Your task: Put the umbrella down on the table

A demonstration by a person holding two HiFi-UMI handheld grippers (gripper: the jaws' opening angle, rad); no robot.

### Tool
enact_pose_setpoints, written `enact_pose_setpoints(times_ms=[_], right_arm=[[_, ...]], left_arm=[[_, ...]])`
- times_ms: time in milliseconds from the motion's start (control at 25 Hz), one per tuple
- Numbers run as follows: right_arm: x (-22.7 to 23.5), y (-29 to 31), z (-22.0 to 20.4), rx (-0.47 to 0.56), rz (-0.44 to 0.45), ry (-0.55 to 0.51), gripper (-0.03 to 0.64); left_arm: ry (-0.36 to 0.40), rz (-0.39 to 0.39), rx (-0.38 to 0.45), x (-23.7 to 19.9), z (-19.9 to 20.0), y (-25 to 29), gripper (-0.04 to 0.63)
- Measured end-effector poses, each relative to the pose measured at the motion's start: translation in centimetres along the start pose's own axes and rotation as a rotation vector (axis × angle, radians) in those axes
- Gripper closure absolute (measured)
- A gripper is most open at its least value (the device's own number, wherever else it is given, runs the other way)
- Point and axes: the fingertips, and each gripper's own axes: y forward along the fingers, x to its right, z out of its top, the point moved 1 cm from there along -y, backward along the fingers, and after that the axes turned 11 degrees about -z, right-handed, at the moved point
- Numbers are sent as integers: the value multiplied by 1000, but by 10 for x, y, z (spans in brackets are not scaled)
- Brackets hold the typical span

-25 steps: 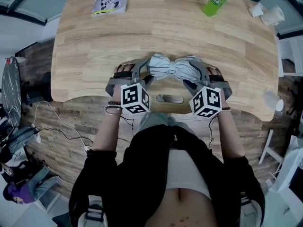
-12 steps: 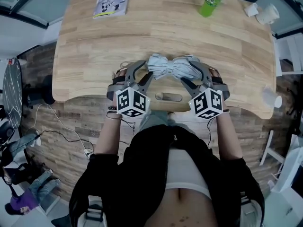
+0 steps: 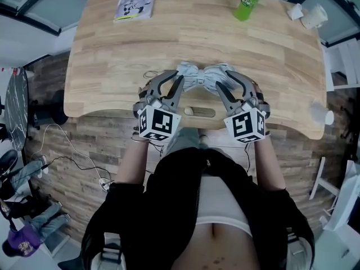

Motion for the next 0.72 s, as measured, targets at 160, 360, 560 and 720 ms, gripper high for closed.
enact_pose_setpoints(times_ms=[160,360,560,720], right_arm=[[6,-9,9,30,-47,46,463],[19,-25,27,93,-113,145,512],[24,-38,37,147,-133,211,546],[27,-52,47,164,-160,243,565]], left_arm=[[-50,7,42,6,8,-5,552],[-71,33,100,10,26,-16,577],[-66,55,142,16,44,-27,586],[-81,68,171,22,54,-36,588]])
